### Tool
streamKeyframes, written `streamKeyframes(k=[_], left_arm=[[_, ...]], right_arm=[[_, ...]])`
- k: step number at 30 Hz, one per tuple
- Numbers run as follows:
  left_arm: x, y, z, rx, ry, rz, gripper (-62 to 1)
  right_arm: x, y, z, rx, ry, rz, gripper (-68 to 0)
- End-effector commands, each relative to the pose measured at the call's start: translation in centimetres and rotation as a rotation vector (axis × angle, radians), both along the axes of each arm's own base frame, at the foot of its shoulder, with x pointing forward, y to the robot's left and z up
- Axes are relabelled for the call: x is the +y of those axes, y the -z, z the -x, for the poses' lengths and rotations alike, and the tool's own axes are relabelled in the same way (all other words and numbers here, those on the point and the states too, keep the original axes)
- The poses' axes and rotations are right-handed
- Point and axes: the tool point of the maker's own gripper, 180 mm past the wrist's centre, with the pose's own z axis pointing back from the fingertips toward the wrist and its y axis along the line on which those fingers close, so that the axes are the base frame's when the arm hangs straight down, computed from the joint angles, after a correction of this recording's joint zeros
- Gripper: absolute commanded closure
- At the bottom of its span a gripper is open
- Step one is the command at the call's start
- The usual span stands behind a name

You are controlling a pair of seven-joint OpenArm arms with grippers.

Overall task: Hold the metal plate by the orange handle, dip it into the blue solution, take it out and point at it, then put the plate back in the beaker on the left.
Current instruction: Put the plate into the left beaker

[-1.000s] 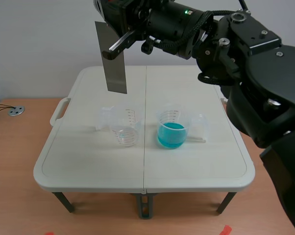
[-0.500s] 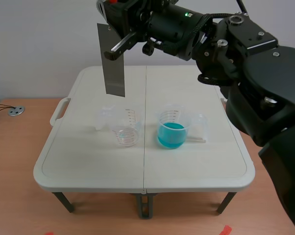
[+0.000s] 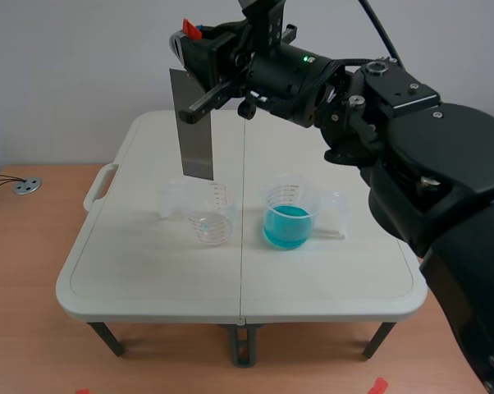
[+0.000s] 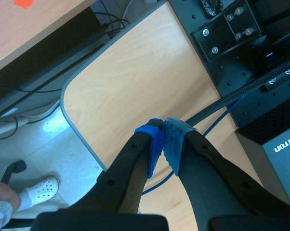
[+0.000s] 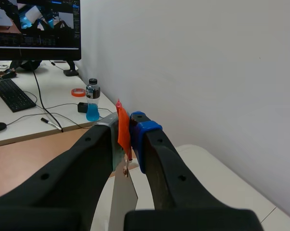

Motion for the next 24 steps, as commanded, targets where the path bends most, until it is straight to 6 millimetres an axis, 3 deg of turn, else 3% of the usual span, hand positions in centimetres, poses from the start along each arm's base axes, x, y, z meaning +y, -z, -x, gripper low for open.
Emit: streamKeyframes(k=[1, 8, 24], left_arm=[[-0.1, -0.3, 0.0, -0.018, 0.0, 0.022, -1.4], [0.6, 0.2, 0.9, -0.016, -0.003, 0.017, -1.4], [1.3, 0.7, 0.9, -0.018, -0.006, 0.007, -1.4]], right_arm=[[0.4, -1.8, -0.3, -0.036, -0.007, -0.042, -1.1], [0.6, -0.6, -0.5, -0.015, -0.005, -0.047, -1.1], [0.5, 3.3, -1.0, 0.069, 0.006, -0.034, -1.1]])
